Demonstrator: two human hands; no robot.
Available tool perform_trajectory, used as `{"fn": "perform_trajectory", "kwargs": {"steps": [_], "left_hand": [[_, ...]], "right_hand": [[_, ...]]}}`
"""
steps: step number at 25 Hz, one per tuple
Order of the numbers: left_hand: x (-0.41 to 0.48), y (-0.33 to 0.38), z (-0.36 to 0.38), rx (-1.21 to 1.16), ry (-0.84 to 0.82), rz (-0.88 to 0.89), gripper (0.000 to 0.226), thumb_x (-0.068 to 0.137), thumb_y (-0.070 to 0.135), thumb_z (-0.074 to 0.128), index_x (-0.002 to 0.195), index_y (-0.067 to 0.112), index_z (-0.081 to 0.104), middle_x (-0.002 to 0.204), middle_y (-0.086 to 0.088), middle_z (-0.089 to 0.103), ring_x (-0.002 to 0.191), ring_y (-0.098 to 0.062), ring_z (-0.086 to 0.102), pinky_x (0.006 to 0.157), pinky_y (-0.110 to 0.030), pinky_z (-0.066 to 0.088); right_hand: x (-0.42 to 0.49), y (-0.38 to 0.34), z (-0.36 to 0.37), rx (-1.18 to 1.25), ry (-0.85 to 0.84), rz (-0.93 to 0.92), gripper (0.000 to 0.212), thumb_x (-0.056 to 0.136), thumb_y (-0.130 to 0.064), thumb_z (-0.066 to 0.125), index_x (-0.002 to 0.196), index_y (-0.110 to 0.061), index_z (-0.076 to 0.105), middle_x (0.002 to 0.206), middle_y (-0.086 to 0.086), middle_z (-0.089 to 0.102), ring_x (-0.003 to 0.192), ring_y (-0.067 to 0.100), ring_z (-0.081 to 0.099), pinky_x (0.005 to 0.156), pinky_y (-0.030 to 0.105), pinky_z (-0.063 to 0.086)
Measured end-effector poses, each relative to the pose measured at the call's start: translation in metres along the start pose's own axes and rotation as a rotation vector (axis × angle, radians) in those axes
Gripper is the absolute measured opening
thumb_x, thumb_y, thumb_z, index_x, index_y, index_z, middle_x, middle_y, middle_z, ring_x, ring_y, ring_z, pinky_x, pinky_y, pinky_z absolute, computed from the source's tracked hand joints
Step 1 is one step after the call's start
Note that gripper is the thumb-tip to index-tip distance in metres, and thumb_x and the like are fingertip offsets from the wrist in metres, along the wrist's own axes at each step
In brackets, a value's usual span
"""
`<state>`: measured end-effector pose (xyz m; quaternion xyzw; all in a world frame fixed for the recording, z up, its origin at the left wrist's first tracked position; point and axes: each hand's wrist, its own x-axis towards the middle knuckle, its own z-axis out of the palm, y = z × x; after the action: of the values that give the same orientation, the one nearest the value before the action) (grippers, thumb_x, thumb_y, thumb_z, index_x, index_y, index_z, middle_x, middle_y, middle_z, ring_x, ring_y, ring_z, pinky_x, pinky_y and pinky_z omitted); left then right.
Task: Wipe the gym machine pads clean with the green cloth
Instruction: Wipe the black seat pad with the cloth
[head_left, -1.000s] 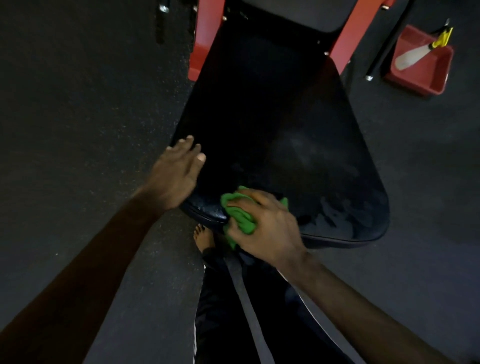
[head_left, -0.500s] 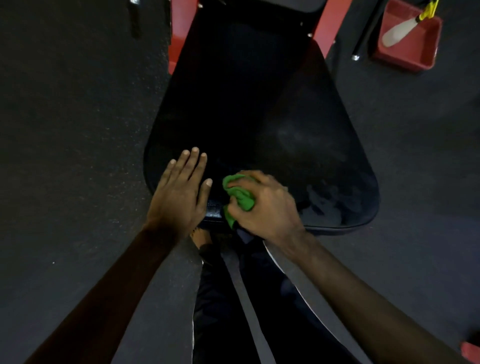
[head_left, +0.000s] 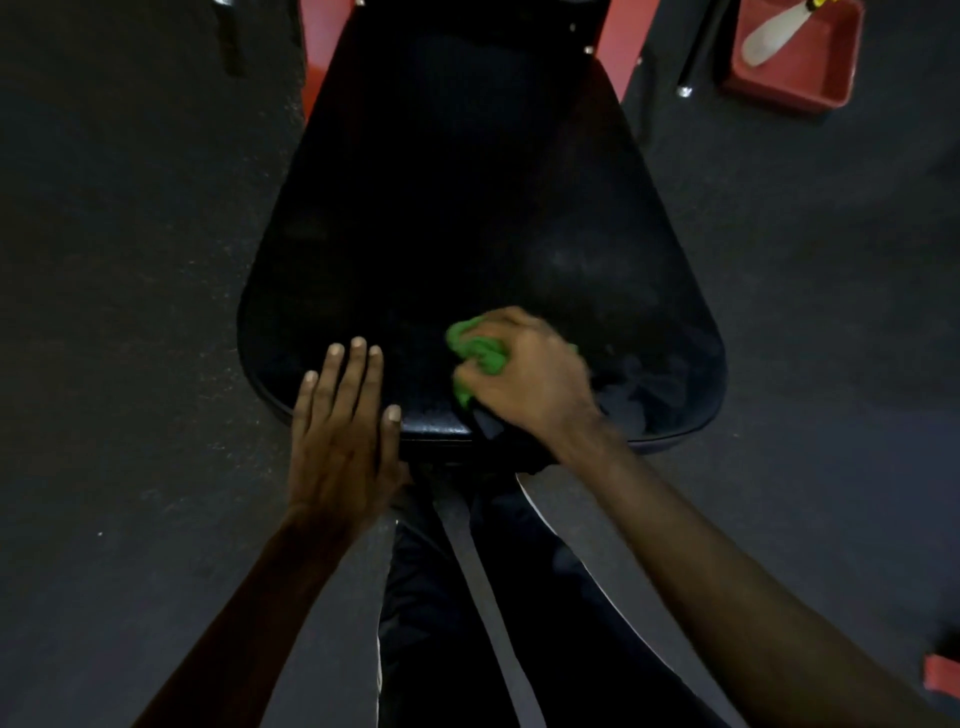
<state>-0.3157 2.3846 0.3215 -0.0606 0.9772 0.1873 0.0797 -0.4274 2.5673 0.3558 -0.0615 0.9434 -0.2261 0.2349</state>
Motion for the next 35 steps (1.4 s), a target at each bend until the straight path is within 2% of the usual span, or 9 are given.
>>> {"fn": "perform_trajectory", "kwargs": {"steps": [4, 8, 11, 16, 19, 24, 27, 31, 35], "left_hand": [[0.002, 0.005, 0.000, 0.032, -0.027, -0.039, 0.060, 0.100, 0.034, 0.025, 0.152, 0.006, 0.036, 0.159, -0.012, 0.034, 0.150, -0.026, 0.022, 0.122, -0.043, 0.012], [0.000, 0.005, 0.003, 0.065, -0.017, -0.040, 0.058, 0.101, 0.033, 0.025, 0.153, 0.008, 0.036, 0.160, -0.012, 0.033, 0.151, -0.027, 0.021, 0.122, -0.042, 0.009], [0.003, 0.015, -0.007, 0.014, -0.018, -0.033, 0.058, 0.102, 0.031, 0.026, 0.154, 0.005, 0.031, 0.161, -0.013, 0.027, 0.152, -0.025, 0.019, 0.123, -0.039, 0.006], [0.018, 0.075, -0.003, -0.062, -0.077, 0.125, 0.060, 0.103, 0.034, 0.026, 0.155, 0.005, 0.025, 0.163, -0.011, 0.020, 0.152, -0.021, 0.013, 0.122, -0.037, 0.007], [0.020, 0.097, 0.017, -0.014, -0.162, 0.148, 0.062, 0.103, 0.036, 0.015, 0.157, 0.005, 0.018, 0.165, -0.011, 0.015, 0.153, -0.021, 0.010, 0.123, -0.035, 0.004], [0.022, 0.102, 0.032, 0.044, -0.138, 0.098, 0.058, 0.102, 0.030, 0.024, 0.150, -0.001, 0.036, 0.157, -0.016, 0.036, 0.148, -0.027, 0.030, 0.121, -0.041, 0.021], [0.025, 0.108, 0.032, 0.061, -0.148, 0.090, 0.059, 0.103, 0.032, 0.024, 0.149, -0.002, 0.038, 0.156, -0.018, 0.036, 0.148, -0.029, 0.031, 0.121, -0.042, 0.021], [0.030, 0.123, 0.036, 0.052, -0.158, 0.116, 0.058, 0.103, 0.032, 0.026, 0.147, -0.003, 0.039, 0.155, -0.019, 0.038, 0.147, -0.030, 0.033, 0.120, -0.042, 0.024], [0.036, 0.131, 0.045, 0.110, -0.185, 0.074, 0.060, 0.101, 0.034, 0.025, 0.149, 0.001, 0.039, 0.156, -0.016, 0.038, 0.147, -0.028, 0.033, 0.119, -0.041, 0.024]], "right_hand": [[0.003, 0.046, -0.027, -0.009, 0.119, 0.284, 0.033, 0.080, -0.039, 0.071, 0.111, -0.031, 0.075, 0.122, -0.011, 0.064, 0.105, 0.018, 0.066, 0.084, 0.025, 0.046], [-0.001, -0.025, 0.013, 0.034, 0.016, 0.033, 0.035, 0.080, -0.040, 0.069, 0.114, -0.032, 0.074, 0.125, -0.011, 0.065, 0.110, 0.017, 0.063, 0.092, 0.026, 0.048], [-0.040, -0.008, 0.011, 0.059, 0.020, -0.032, 0.036, 0.078, -0.037, 0.069, 0.114, -0.039, 0.073, 0.132, -0.014, 0.061, 0.117, 0.012, 0.058, 0.099, 0.023, 0.045], [-0.058, 0.110, -0.066, -0.016, 0.166, 0.429, 0.038, 0.078, -0.046, 0.067, 0.114, -0.036, 0.072, 0.129, -0.006, 0.063, 0.113, 0.023, 0.064, 0.093, 0.035, 0.051], [-0.031, 0.113, -0.061, -0.053, 0.249, 0.554, 0.038, 0.081, -0.045, 0.066, 0.114, -0.027, 0.073, 0.124, 0.004, 0.068, 0.111, 0.033, 0.065, 0.091, 0.037, 0.050], [-0.043, 0.053, -0.025, 0.049, 0.068, 0.122, 0.035, 0.079, -0.037, 0.070, 0.113, -0.033, 0.074, 0.126, -0.009, 0.064, 0.112, 0.016, 0.063, 0.093, 0.030, 0.052], [-0.058, 0.106, -0.063, 0.047, 0.085, 0.234, 0.040, 0.076, -0.046, 0.068, 0.115, -0.042, 0.070, 0.131, -0.018, 0.059, 0.114, 0.012, 0.063, 0.094, 0.032, 0.053], [-0.019, 0.152, -0.087, 0.019, 0.234, 0.495, 0.034, 0.082, -0.039, 0.069, 0.114, -0.029, 0.073, 0.126, -0.001, 0.065, 0.110, 0.031, 0.064, 0.089, 0.036, 0.049], [0.057, 0.096, -0.044, 0.029, 0.147, 0.199, 0.030, 0.083, -0.038, 0.069, 0.111, -0.028, 0.074, 0.123, -0.003, 0.067, 0.109, 0.024, 0.065, 0.089, 0.029, 0.048]]}}
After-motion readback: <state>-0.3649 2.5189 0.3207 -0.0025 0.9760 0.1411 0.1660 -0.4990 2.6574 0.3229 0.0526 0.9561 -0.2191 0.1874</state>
